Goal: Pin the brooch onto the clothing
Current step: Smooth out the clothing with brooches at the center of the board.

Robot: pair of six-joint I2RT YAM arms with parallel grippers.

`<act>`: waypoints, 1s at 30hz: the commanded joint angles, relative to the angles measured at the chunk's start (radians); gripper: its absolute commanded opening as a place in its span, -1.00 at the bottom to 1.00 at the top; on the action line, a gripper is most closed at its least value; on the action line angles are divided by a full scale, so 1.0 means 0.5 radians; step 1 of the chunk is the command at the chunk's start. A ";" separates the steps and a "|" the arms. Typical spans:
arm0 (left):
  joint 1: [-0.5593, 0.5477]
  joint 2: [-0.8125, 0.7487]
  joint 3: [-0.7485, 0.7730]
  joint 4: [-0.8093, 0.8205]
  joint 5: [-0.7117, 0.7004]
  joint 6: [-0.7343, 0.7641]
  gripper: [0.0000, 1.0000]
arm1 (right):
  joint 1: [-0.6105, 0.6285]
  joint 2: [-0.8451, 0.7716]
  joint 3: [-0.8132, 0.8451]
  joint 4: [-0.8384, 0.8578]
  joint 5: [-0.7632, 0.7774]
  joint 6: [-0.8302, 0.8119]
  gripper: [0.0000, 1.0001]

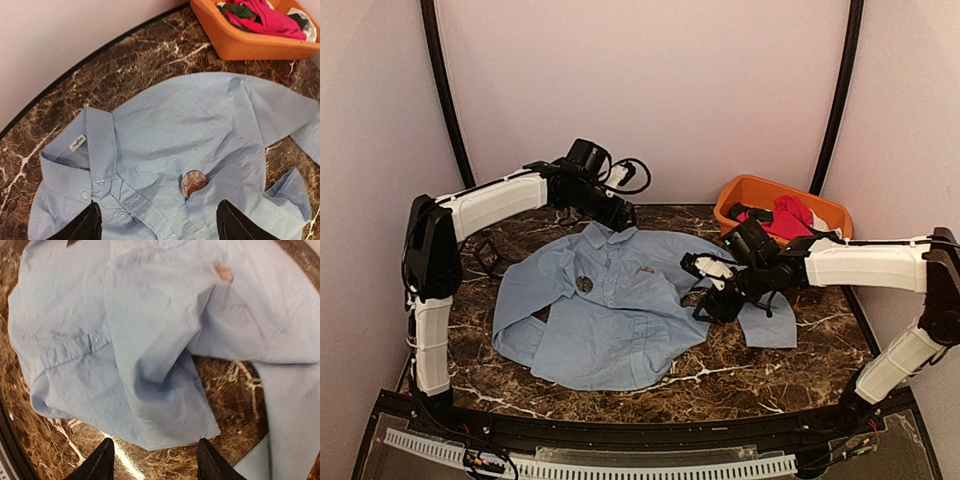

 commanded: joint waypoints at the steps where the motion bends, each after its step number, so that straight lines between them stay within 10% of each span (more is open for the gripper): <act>1: 0.019 0.224 0.073 -0.117 0.154 0.087 0.57 | 0.085 0.100 -0.049 0.187 0.043 -0.103 0.08; 12: -0.002 0.479 0.118 -0.104 0.242 0.092 0.56 | 0.581 0.089 -0.151 0.293 0.269 -0.432 0.06; 27: -0.002 0.706 0.278 -0.166 0.209 0.059 0.55 | 0.657 0.691 0.072 0.319 0.620 -0.582 0.05; 30: -0.002 0.739 0.288 -0.156 0.174 0.048 0.55 | 0.657 0.728 0.129 0.205 0.436 -0.600 -0.56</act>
